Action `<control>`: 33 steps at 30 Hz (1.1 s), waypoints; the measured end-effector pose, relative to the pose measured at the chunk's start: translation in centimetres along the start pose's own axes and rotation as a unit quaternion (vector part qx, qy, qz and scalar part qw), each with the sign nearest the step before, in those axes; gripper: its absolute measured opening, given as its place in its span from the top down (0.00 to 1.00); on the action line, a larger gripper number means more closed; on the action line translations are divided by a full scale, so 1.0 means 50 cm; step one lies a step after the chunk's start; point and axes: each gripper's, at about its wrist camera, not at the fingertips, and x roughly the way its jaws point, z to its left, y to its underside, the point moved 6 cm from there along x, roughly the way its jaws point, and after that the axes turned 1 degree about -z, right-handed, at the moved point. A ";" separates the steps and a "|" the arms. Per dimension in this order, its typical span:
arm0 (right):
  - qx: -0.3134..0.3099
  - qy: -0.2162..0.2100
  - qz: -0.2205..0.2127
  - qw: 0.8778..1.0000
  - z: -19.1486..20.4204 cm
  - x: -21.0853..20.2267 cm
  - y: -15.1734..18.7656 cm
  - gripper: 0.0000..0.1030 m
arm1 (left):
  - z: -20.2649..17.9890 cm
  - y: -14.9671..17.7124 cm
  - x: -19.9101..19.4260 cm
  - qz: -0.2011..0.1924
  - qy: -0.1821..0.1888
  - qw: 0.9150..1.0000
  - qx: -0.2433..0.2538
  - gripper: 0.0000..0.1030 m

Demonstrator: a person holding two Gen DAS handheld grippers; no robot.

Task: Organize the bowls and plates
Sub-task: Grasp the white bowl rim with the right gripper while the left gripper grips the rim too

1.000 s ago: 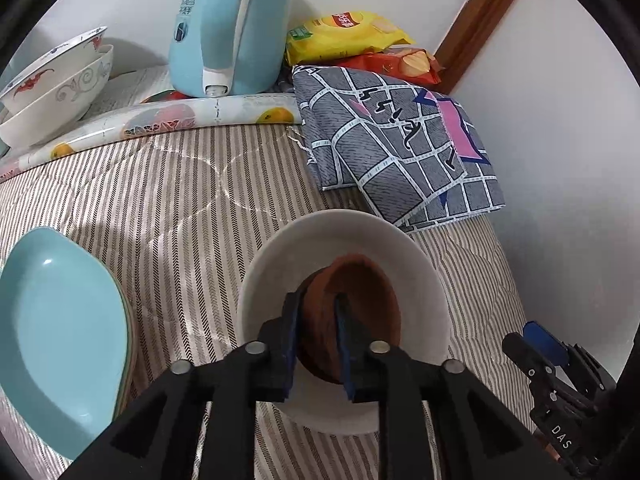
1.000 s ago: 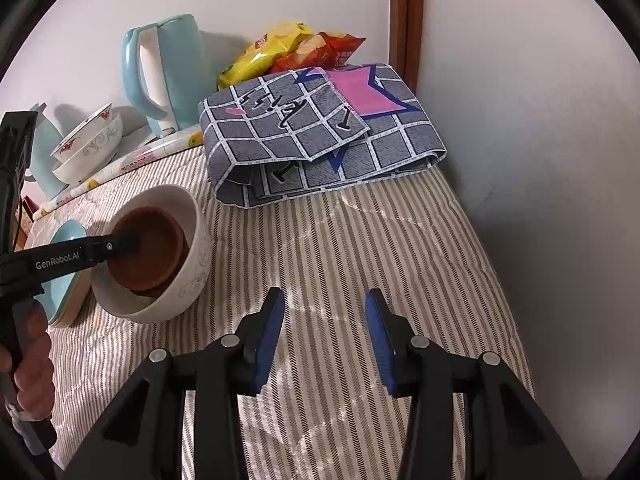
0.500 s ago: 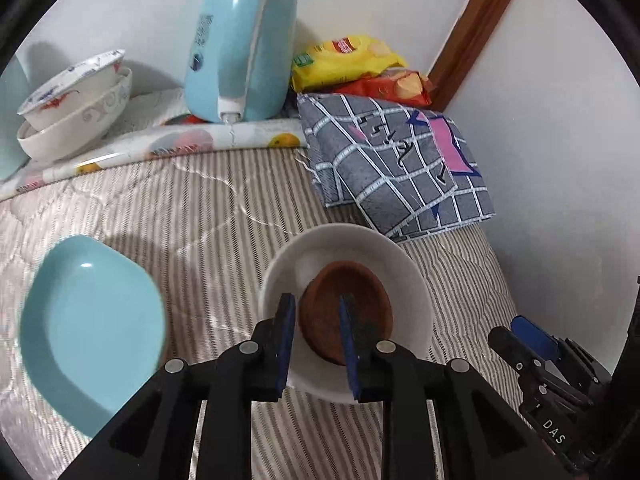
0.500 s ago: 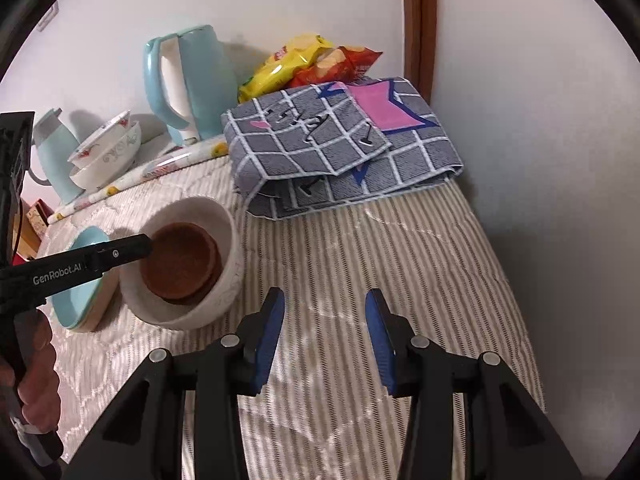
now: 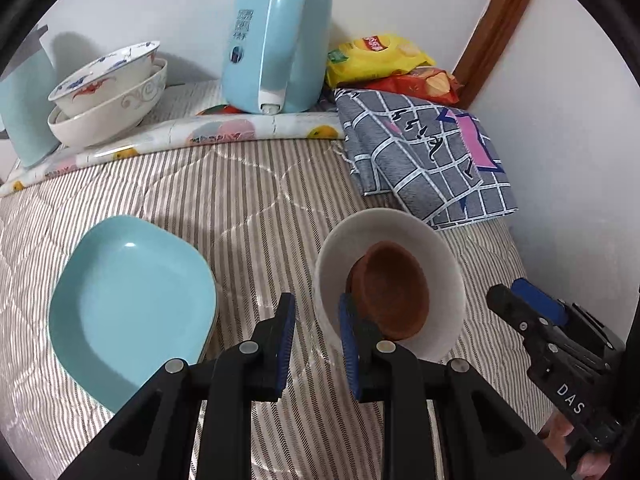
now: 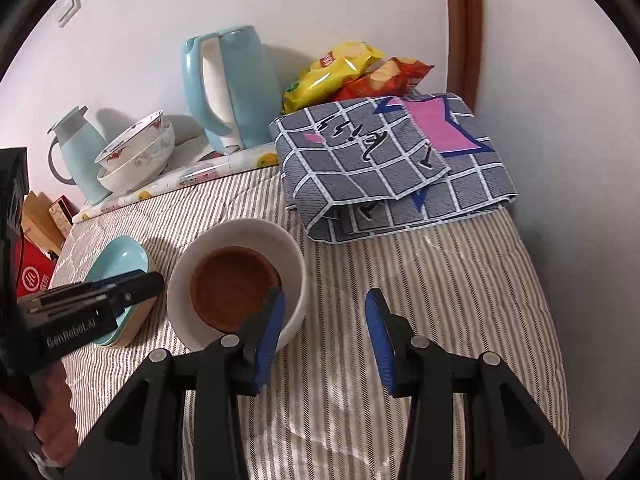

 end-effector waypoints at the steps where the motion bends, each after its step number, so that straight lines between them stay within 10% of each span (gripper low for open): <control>1: -0.003 -0.005 0.007 1.000 0.006 0.007 -0.001 0.59 | 0.000 0.001 0.003 0.002 0.001 1.000 -0.002 0.79; 18: -0.024 0.002 0.081 0.996 0.023 0.111 0.005 0.80 | 0.000 0.006 0.077 0.033 -0.001 0.999 -0.006 0.79; 33: -0.027 0.026 0.102 0.994 0.021 0.142 0.005 0.71 | -0.010 0.008 0.108 0.037 -0.028 0.999 0.012 0.79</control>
